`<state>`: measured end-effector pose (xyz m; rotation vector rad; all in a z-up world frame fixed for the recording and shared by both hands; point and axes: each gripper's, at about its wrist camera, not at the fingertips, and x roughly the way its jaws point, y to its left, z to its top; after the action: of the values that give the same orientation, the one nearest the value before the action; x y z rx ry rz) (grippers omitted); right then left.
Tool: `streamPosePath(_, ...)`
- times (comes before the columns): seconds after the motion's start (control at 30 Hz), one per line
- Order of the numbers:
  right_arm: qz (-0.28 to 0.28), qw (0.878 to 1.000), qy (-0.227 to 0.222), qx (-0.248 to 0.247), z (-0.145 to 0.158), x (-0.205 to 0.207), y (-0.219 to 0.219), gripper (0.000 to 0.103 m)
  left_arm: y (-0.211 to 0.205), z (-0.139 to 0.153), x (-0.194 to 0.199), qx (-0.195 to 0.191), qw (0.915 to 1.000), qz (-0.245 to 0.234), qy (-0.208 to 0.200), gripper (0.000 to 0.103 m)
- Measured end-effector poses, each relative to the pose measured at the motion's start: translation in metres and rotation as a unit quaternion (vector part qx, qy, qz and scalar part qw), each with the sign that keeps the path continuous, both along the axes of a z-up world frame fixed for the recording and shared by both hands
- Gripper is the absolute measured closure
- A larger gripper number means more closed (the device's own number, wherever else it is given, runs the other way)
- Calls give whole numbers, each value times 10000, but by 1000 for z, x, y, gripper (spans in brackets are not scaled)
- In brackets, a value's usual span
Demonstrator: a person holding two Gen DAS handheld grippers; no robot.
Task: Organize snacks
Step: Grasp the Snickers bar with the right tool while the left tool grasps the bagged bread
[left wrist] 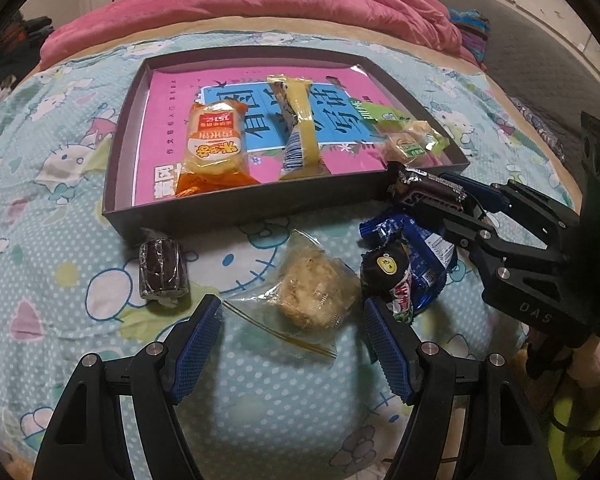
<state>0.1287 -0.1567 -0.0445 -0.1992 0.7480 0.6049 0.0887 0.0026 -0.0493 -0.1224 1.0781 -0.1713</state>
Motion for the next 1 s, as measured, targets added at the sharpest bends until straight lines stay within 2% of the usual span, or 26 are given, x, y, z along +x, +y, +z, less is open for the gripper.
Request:
streamPosePath(0.3,76,9999,114,-32,-7,3,8,68,3,-3,5,-70,10000,29,-3,28)
streamPosePath(0.4,160,9998,121,-62,-9,3,12,77,3,-3,5,-57,10000,10,-14,28)
streamPosePath(0.6,216,9997,107,-76,-7,1,15,83,-1,-5,11,-62,10000,-32,-44,28)
streamPosePath(1.0,74,9994,214,258,-1,4,3,84,-3,-15,22,-242,9997,-12,-66,31)
